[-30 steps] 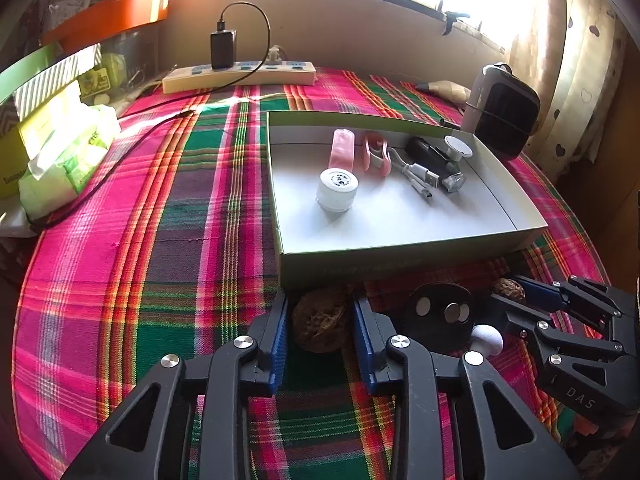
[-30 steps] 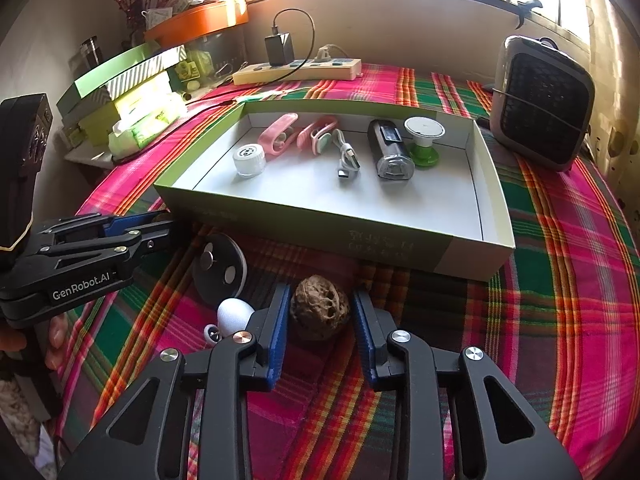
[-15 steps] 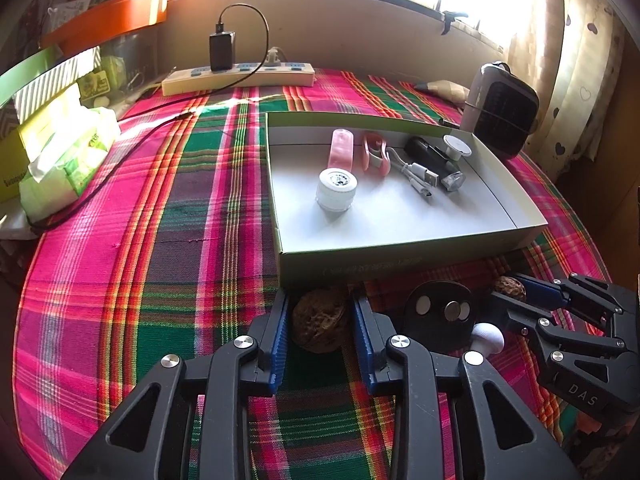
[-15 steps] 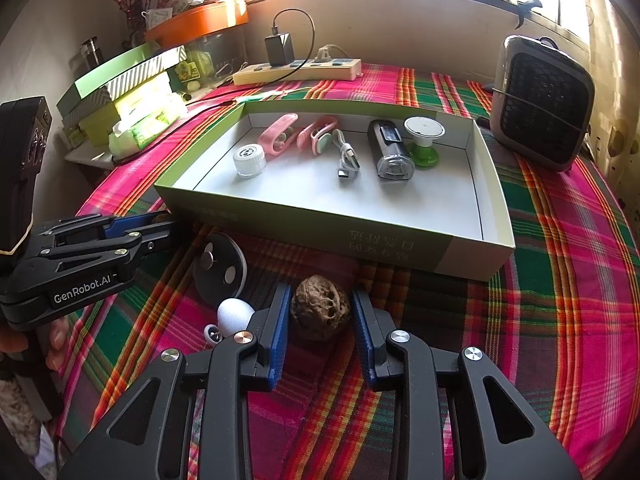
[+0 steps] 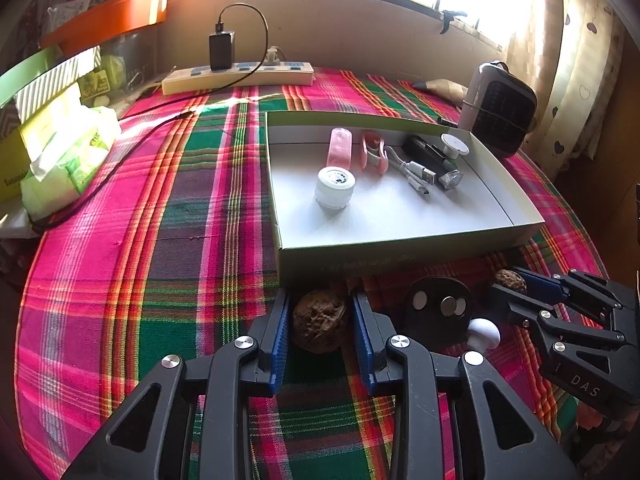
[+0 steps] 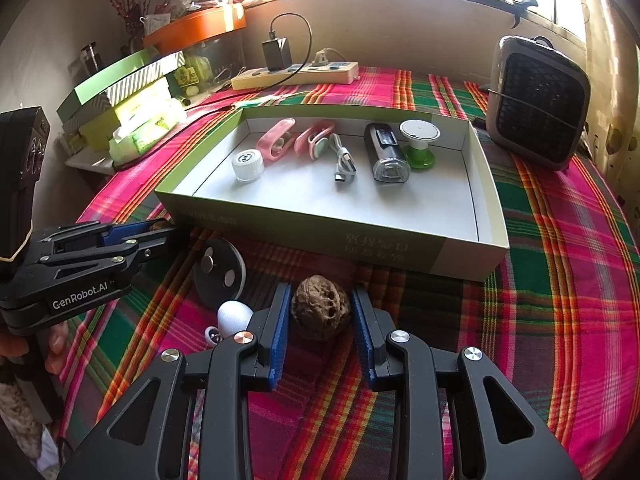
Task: Organize objects
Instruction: 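Close right gripper on one walnut while left gripper closes on the other walnut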
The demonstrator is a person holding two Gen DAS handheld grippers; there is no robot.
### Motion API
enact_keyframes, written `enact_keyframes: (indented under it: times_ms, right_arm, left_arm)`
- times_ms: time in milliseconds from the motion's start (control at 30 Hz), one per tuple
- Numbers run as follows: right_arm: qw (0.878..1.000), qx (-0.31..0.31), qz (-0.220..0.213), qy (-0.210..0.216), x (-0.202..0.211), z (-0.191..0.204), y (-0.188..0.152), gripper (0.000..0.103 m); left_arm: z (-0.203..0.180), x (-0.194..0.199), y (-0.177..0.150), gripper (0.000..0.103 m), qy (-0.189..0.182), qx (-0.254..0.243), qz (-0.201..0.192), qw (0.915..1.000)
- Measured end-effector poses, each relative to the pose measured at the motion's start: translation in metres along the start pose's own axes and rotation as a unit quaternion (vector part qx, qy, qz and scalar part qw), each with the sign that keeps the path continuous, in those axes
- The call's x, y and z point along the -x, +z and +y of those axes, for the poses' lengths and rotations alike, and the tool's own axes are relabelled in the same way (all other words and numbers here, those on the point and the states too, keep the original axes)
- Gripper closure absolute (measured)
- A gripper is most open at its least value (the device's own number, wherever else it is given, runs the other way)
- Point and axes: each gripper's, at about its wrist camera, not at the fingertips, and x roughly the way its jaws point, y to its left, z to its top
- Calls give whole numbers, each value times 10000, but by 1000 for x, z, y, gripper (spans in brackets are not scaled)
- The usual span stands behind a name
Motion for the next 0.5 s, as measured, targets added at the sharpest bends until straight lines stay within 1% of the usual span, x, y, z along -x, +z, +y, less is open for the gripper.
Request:
enact_keyframes:
  times_ms: [500]
  right_arm:
    - [9997, -28, -233, 67, 16, -3, 7, 72]
  left_arm:
    - [-7, 26, 13, 76, -120, -102, -310, 9994]
